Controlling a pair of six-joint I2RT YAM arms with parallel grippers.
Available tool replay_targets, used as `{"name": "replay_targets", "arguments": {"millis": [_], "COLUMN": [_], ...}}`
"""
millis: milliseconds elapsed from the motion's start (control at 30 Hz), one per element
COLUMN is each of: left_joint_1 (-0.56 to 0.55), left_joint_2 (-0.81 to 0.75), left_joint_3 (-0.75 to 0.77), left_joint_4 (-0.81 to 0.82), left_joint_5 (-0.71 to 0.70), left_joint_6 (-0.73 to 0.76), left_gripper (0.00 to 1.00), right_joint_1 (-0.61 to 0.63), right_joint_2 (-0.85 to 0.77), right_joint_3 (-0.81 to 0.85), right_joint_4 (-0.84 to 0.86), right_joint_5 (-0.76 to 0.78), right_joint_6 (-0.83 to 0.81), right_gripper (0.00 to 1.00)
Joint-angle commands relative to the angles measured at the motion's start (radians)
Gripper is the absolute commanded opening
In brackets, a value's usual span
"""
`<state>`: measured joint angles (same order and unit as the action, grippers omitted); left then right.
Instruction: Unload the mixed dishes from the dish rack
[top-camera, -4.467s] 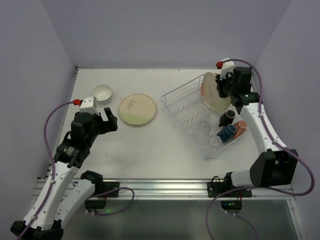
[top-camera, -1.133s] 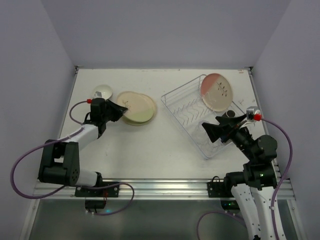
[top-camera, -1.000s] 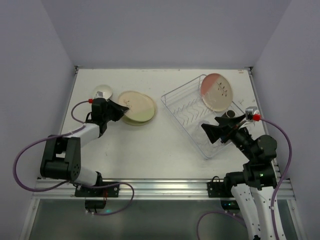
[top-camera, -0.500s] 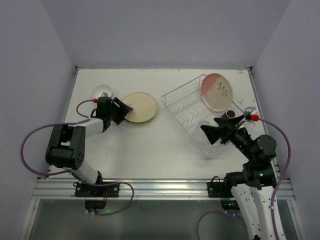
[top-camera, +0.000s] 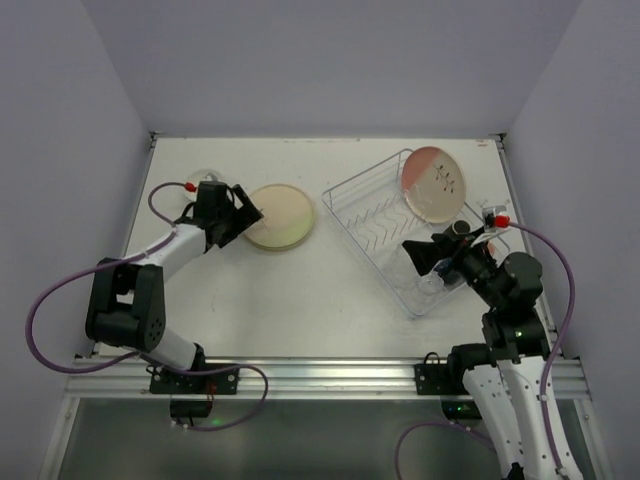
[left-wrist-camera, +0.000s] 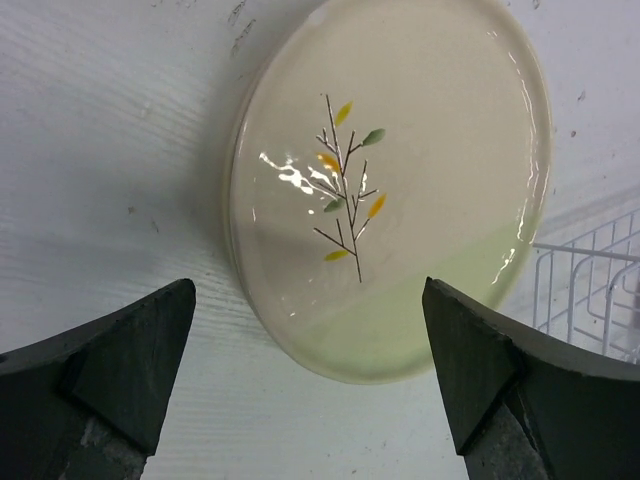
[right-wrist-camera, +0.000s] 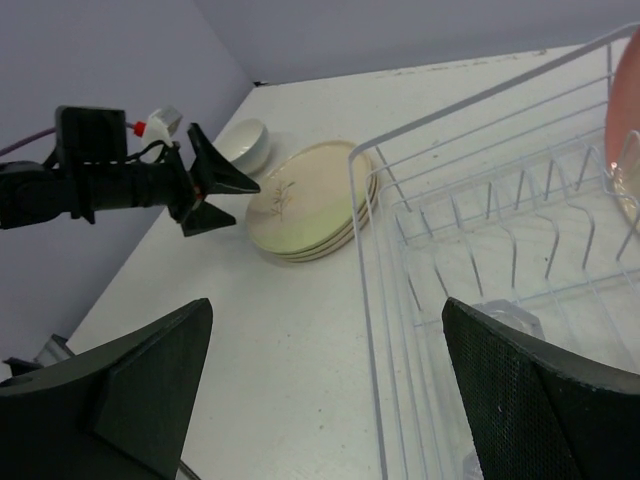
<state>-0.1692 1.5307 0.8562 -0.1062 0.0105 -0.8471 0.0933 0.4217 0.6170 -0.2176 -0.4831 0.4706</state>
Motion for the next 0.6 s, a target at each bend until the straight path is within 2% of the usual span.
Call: {"name": "replay_targets", "arguments": {"millis": [0, 167, 333, 367, 467, 567], "left_joint_1": [0.002, -0.003, -0.082, -0.101, -0.148, -0.15], "left_joint_2": [-0.034, -0.096, -0.253, -0.303, -0.413, -0.528], "left_joint_3": [0.073, 0.151, 0.198, 0.207, 0.231, 0.221], "left_joint_4": [-0.122, -0.223, -0.344, -0.416, -0.539, -0.582], "left_joint_5": [-0.041, -0.032, -0.053, -0.07, -0.124, -0.207], "left_joint_6": [0.078, 0.121, 0.284, 0.34, 0.469, 0.529], "left_gripper": [1.0, 1.0, 1.0, 1.0, 1.0, 1.0], "right_joint_1": [0.002, 0.002, 0.002, 0.002, 0.0, 0.002], "right_joint_2": [0.043, 0.089, 0.156, 0.172, 0.241, 0.316], "right_joint_3": [0.062, 0.086, 0.099, 0.101, 0.107, 0.064], "right_joint_4": [-0.054, -0.094, -0.085, -0.078, -0.011, 0.209], "right_joint_5": [0.093, 0.262, 0.418, 0.455, 0.526, 0.592], "right_joint_6": [-0.032, -0.062, -0.101, -0.105, -0.125, -0.171], "right_gripper": [0.99, 0.99, 0.99, 0.99, 0.99, 0.99]}}
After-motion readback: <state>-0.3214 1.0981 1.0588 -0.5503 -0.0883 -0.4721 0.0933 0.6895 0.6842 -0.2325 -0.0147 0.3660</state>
